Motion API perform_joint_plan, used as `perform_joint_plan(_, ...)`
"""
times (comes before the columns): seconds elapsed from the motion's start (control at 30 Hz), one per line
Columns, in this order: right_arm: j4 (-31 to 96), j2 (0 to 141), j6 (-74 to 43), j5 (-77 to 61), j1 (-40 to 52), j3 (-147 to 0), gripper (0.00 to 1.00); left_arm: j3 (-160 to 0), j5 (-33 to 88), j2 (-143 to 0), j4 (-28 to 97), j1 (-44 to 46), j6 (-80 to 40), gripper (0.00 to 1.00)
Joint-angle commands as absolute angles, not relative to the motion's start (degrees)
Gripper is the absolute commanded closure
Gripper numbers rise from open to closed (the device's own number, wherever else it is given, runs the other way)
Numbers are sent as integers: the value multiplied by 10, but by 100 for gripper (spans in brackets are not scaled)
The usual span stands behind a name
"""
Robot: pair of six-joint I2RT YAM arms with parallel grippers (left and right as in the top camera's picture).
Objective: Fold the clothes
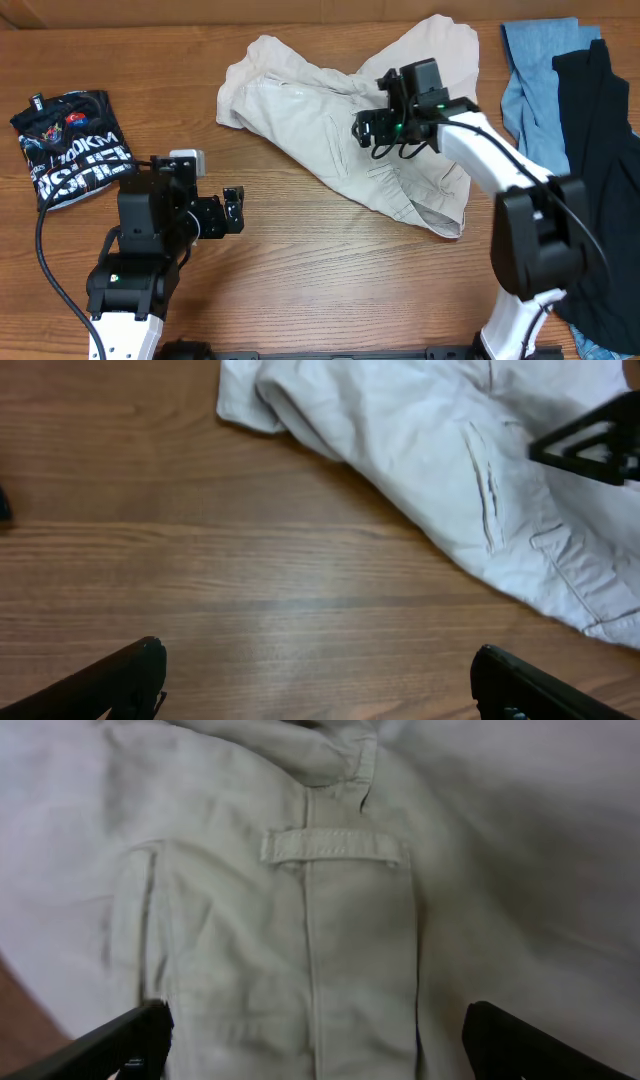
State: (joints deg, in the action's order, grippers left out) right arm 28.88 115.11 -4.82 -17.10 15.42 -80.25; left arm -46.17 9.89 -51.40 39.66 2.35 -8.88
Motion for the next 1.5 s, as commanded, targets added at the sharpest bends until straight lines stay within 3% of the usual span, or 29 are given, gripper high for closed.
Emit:
perform_joint_plan(0.0, 261, 1182, -42, -221, 154, -801, 4, -475, 108, -514, 403, 19, -95, 0)
perform_joint_plan(0.07, 245, 1193, -42, -247, 154, -801, 10, -475, 108, -514, 405, 19, -95, 0)
perform_joint_plan(0.17, 236, 1195, -42, -254, 154, -802, 30, -475, 108, -514, 405, 19, -95, 0)
perform_joint_plan(0.23, 238, 1190, -43, -255, 154, -810, 59, -475, 108, -514, 405, 19, -95, 0)
perform_joint_plan(0.3, 246, 1178, -43, -256, 151, -819, 80, -475, 107, -514, 405, 19, -95, 0)
perform_joint_plan(0.43, 263, 1137, -39, -270, 149, -841, 95, -475, 105, -514, 405, 19, -94, 0)
perform_joint_plan(0.6, 306, 1083, -12, -373, 169, -849, 95, -475, 86, -514, 405, 19, -94, 0)
perform_joint_plan(0.77, 470, 1061, 104, -471, 231, -849, 89, -475, 49, -514, 395, 19, -94, 0)
perform_joint_plan(0.8, 508, 1061, 140, -472, 249, -849, 83, -475, 49, -514, 391, 19, -94, 0)
perform_joint_plan(0.83, 553, 1061, 185, -464, 270, -848, 62, -475, 49, -514, 387, 19, -94, 0)
perform_joint_plan(0.87, 581, 1061, 215, -448, 286, -848, 52, -475, 49, -514, 384, 19, -95, 0)
perform_joint_plan(0.93, 626, 1061, 252, -363, 322, -848, 43, -475, 49, -514, 378, 19, -95, 0)
perform_joint_plan(1.1, 607, 1061, 140, -109, 354, -848, 43, -475, 50, -514, 377, 19, -95, 0)
perform_joint_plan(1.2, 573, 1061, 46, -35, 331, -848, 42, -475, 49, -514, 380, 19, -95, 0)
perform_joint_plan(1.33, 546, 1058, 39, -102, 292, -848, 42, -475, 49, -514, 389, 19, -95, 0)
perform_joint_plan(1.47, 543, 1059, 126, -276, 279, -848, 39, -475, 49, -514, 389, 19, -95, 0)
